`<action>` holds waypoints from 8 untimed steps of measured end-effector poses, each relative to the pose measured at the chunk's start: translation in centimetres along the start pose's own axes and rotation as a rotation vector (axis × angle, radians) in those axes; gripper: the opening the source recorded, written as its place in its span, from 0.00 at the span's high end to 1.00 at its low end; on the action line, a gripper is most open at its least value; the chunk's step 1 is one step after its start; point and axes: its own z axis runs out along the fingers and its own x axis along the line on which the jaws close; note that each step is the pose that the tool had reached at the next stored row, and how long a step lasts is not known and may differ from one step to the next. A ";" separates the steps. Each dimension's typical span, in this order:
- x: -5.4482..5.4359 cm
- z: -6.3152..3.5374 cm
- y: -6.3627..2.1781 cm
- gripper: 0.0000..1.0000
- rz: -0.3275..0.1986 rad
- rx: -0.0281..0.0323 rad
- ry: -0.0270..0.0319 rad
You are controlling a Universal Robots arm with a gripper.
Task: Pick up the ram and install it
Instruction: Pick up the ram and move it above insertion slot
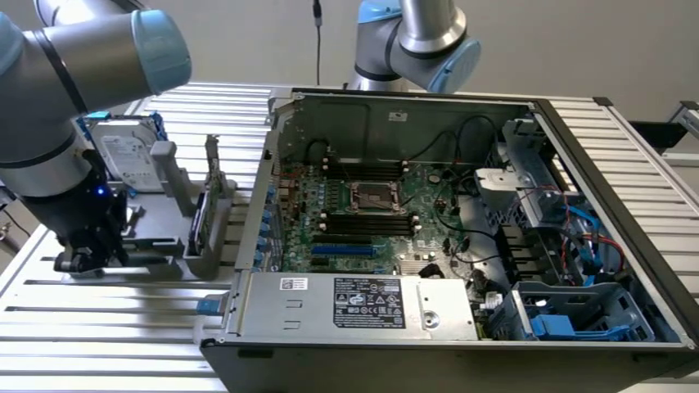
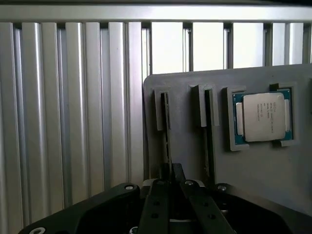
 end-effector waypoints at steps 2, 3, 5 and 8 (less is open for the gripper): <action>0.0 -0.41 0.02 0.86 0.000 -0.0008 0.0000; 0.0 -0.66 0.04 0.86 0.000 -0.0013 0.0000; 0.0 -1.31 0.07 0.86 0.000 -0.0030 0.0001; -0.1 -2.52 0.14 0.86 0.000 -0.0058 0.0001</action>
